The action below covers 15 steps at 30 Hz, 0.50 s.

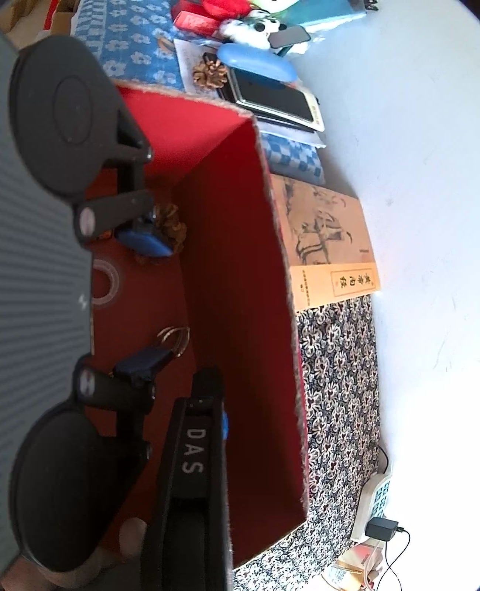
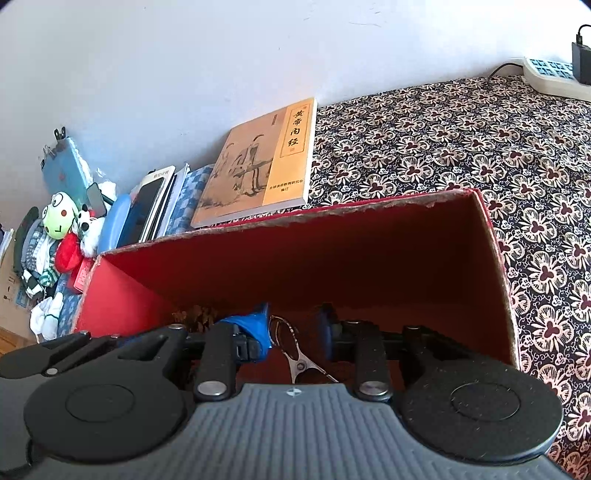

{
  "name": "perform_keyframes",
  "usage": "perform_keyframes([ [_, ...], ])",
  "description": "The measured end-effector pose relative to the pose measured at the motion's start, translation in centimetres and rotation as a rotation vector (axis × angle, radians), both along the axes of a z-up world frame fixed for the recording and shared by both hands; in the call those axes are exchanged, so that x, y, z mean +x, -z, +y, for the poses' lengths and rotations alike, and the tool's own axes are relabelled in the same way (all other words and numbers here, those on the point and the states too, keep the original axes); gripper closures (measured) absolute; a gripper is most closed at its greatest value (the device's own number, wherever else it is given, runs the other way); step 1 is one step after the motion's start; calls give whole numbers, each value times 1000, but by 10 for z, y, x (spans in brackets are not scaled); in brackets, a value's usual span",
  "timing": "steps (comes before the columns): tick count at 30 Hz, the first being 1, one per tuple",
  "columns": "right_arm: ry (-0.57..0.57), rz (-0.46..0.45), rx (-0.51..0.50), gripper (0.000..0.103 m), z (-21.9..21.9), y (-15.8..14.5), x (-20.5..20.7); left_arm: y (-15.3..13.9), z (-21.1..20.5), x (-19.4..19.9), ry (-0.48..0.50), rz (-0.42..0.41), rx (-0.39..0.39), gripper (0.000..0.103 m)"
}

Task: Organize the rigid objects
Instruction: 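Raise the open right gripper away from the clip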

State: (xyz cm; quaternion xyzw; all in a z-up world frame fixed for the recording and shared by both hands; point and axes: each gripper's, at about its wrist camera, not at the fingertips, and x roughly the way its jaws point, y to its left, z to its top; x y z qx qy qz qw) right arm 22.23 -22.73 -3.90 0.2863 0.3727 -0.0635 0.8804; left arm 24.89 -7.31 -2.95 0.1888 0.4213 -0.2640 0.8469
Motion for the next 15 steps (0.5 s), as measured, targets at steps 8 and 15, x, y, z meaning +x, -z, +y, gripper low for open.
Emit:
perform_keyframes([
  [8,15,37,28,91,-3,4,2,1,-3,0,4,-1,25,45],
  [15,25,39,28,91,-3,4,2,3,-4,1,-8,2,40,44],
])
